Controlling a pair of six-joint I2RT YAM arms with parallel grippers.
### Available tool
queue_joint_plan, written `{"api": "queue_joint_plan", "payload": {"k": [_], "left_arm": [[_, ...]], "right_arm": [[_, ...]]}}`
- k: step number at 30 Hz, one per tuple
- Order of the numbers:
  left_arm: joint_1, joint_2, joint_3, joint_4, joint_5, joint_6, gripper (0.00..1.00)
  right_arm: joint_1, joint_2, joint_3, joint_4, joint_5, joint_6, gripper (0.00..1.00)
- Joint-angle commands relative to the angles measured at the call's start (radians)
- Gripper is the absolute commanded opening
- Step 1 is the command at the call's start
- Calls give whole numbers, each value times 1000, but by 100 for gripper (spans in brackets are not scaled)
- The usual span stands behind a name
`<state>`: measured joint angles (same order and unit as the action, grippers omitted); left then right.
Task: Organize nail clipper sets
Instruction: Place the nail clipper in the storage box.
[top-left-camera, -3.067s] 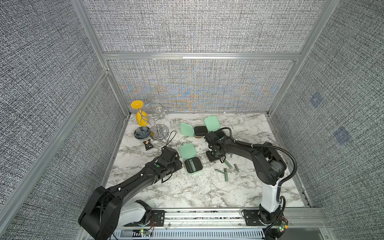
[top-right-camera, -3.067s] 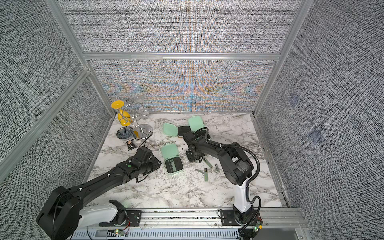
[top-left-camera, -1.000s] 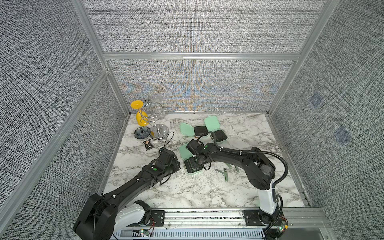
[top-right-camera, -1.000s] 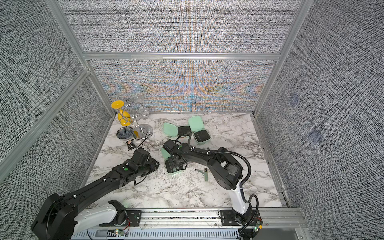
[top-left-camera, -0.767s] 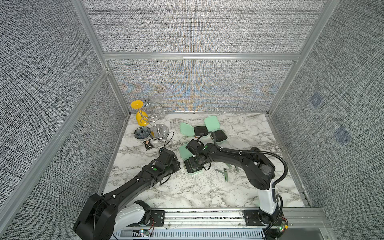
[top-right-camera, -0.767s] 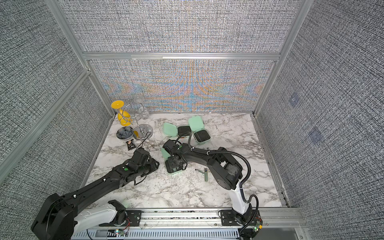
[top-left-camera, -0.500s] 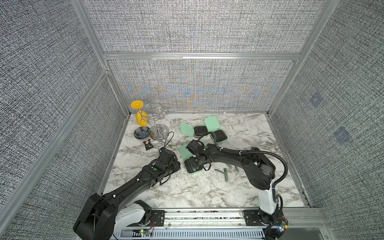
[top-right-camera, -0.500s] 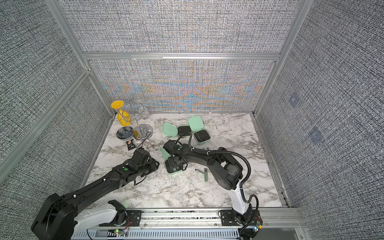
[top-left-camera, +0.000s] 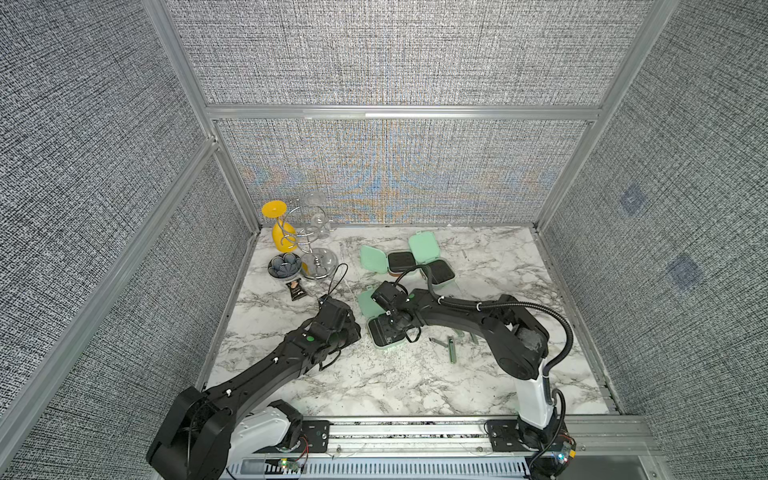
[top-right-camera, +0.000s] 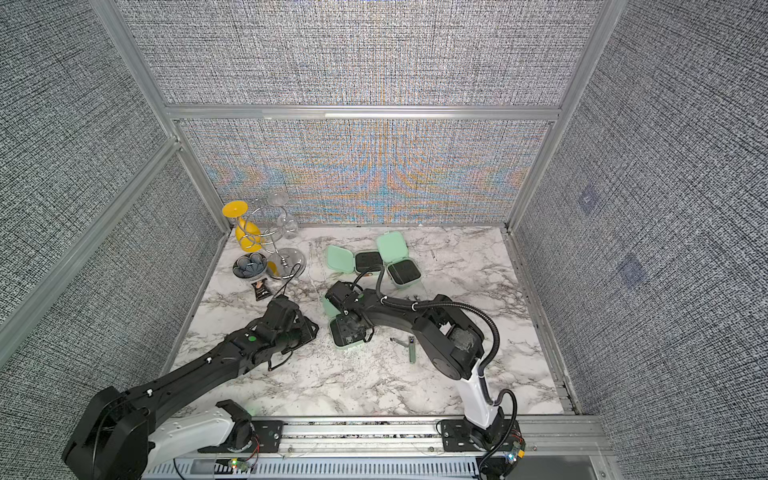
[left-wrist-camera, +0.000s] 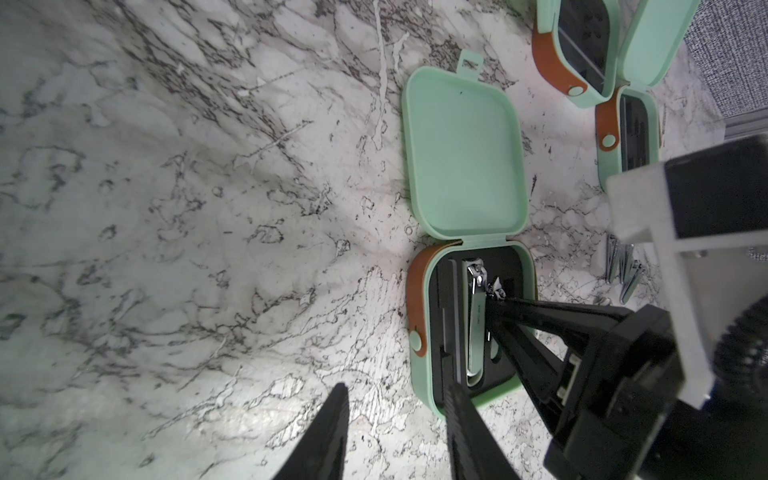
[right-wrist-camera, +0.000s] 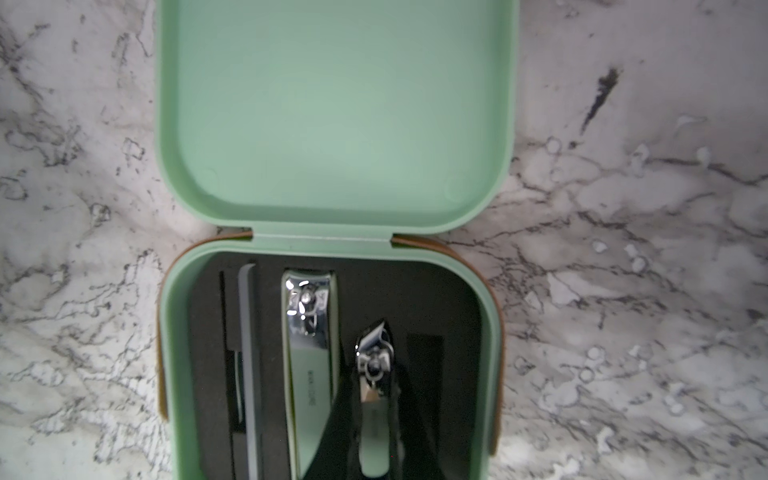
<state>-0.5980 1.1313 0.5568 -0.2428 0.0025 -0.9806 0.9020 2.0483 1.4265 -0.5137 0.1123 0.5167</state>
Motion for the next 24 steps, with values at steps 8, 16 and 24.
{"api": "queue_joint_plan", "payload": {"k": [8,16,24], "left_arm": [[1,7,-3,5,1,-1,41],[1,6,-3,5,2,-2,41],[1,5,-3,5,2,-1,41]], "right_arm": [[1,22,8,-67,28,11,2],[2,13,42,-105,33,-2,21],[2,3,82,-134,35,-20,34]]}}
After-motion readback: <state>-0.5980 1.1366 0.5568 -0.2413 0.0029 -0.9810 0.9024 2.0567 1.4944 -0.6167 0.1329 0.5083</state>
